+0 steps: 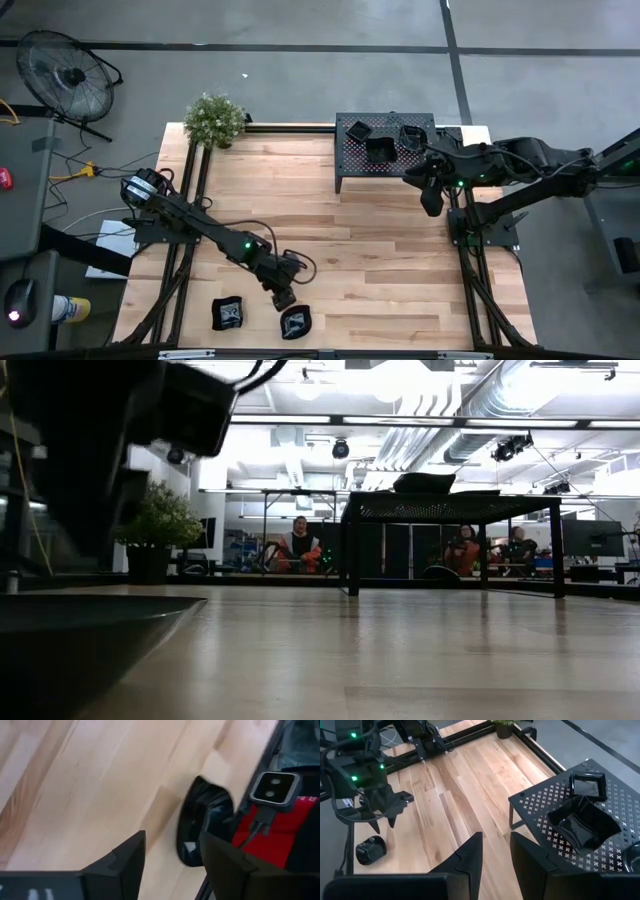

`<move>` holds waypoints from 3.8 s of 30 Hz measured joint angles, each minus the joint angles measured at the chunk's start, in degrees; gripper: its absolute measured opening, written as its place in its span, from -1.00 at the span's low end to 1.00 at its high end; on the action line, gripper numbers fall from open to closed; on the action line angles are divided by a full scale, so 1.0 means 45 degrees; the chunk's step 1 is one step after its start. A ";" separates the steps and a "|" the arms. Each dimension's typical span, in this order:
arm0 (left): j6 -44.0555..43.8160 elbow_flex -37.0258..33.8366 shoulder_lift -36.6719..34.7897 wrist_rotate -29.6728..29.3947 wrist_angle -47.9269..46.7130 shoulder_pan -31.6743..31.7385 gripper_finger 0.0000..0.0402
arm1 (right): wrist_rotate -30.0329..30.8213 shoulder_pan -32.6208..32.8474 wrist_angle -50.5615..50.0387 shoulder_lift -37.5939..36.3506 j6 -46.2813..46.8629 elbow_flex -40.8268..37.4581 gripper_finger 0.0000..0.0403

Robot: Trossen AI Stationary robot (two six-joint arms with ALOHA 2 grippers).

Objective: Pick & Place Mini shaped plates
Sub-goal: Stack the black leaf-shaped plate on top of the black leaf-shaped plates on the shelf

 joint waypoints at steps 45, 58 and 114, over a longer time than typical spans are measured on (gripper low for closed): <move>0.4389 0.3240 0.1553 -0.0468 -0.3536 -0.0327 0.10 | -0.0163 0.0000 -0.0244 -0.0002 0.0568 0.0000 -0.53; 0.4673 0.3515 0.1535 -0.1030 -0.4865 -0.0325 0.10 | -0.0202 0.0000 -0.0239 -0.0003 0.0573 0.0000 -0.53; 0.6332 0.3510 0.3279 0.1041 -0.2802 -0.0311 0.10 | -0.0493 0.0000 -0.0364 -0.0005 -0.0121 -0.0005 -0.53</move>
